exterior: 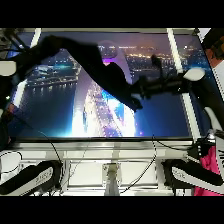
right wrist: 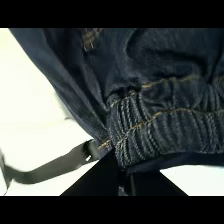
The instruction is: Fold the clothes and pants, and hang the long-sleeved shirts on hangers.
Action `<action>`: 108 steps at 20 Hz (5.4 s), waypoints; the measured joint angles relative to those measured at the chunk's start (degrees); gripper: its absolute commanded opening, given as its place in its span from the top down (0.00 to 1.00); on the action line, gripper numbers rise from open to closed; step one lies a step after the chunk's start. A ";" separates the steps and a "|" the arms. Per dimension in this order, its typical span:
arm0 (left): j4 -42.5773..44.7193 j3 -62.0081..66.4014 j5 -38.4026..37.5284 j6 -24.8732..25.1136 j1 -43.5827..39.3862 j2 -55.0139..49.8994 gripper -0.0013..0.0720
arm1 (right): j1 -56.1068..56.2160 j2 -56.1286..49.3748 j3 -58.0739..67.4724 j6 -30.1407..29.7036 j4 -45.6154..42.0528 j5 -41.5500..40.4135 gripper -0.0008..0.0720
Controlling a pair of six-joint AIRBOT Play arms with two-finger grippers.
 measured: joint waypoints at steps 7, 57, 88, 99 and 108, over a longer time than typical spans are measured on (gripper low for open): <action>1.95 5.16 14.45 1.73 -8.92 3.32 0.97 | 0.63 -3.41 13.11 6.69 -11.19 -17.62 0.97; 20.68 0.02 -17.31 -8.79 -17.84 -5.68 0.97 | -3.65 20.09 -32.54 22.71 -28.57 -21.59 0.97; 19.26 19.02 -38.34 -8.68 -15.47 -25.27 0.35 | -37.09 -12.94 -9.05 -4.28 -20.41 -12.61 0.14; 19.12 18.93 -56.61 -9.18 -14.80 -24.13 0.97 | -34.91 -32.68 11.67 -10.93 -23.76 1.66 0.14; 18.99 18.93 -58.36 -9.33 -14.80 -24.13 0.97 | -32.30 -37.11 14.93 -9.57 -26.60 4.09 0.14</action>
